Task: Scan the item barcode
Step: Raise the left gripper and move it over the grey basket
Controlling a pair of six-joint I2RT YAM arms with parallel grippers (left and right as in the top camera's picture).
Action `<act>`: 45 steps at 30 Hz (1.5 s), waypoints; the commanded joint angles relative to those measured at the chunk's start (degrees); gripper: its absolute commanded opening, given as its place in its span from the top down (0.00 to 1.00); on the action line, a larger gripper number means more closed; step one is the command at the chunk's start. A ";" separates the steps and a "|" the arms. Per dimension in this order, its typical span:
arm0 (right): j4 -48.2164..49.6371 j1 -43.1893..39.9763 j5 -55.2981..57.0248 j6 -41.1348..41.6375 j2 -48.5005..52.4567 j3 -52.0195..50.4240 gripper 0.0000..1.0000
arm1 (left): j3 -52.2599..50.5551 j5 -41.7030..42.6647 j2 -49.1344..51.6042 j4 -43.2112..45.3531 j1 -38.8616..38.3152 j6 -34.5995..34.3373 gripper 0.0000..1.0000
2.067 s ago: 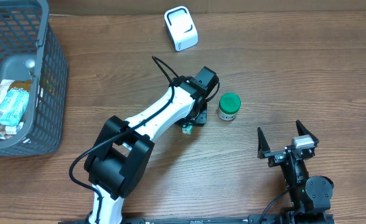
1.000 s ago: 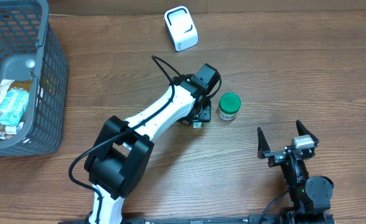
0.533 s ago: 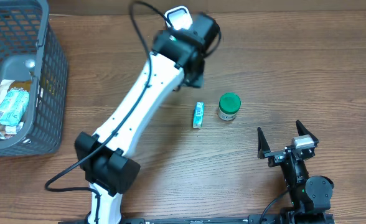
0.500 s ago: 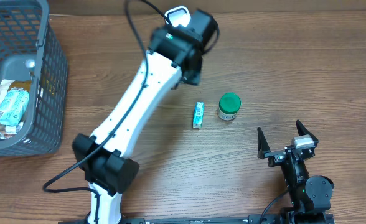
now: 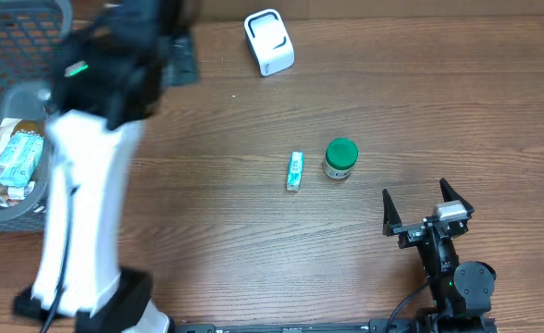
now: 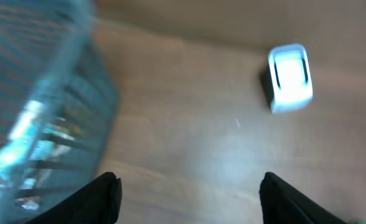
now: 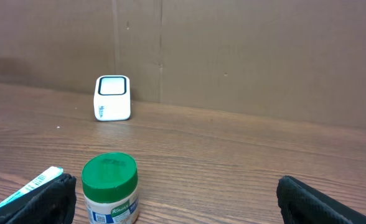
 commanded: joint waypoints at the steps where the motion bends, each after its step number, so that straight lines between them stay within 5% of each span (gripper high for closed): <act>1: 0.15 0.24 -0.33 -0.24 -0.39 -0.61 0.00 | 1.20 -2.38 -4.52 1.03 4.39 2.67 0.31; 3: 0.15 0.24 -0.33 -0.24 -0.39 -0.61 0.00 | 1.20 -4.00 -5.46 1.07 7.32 3.19 0.29; 7: 0.15 0.24 -0.33 -0.24 -0.39 -0.61 0.00 | 1.18 -5.97 -5.60 1.84 13.55 4.87 0.04; 20: 0.15 0.24 -0.33 -0.24 -0.39 -0.61 0.00 | 1.18 13.20 -0.11 9.31 33.59 20.57 0.06; 26: 0.15 0.24 -0.33 -0.24 -0.42 -0.61 0.00 | 1.18 24.30 4.55 11.67 41.46 21.27 0.06; 45: 0.15 0.24 -0.33 -0.24 -0.39 -0.61 0.00 | 1.18 28.61 25.70 9.62 44.22 27.54 0.09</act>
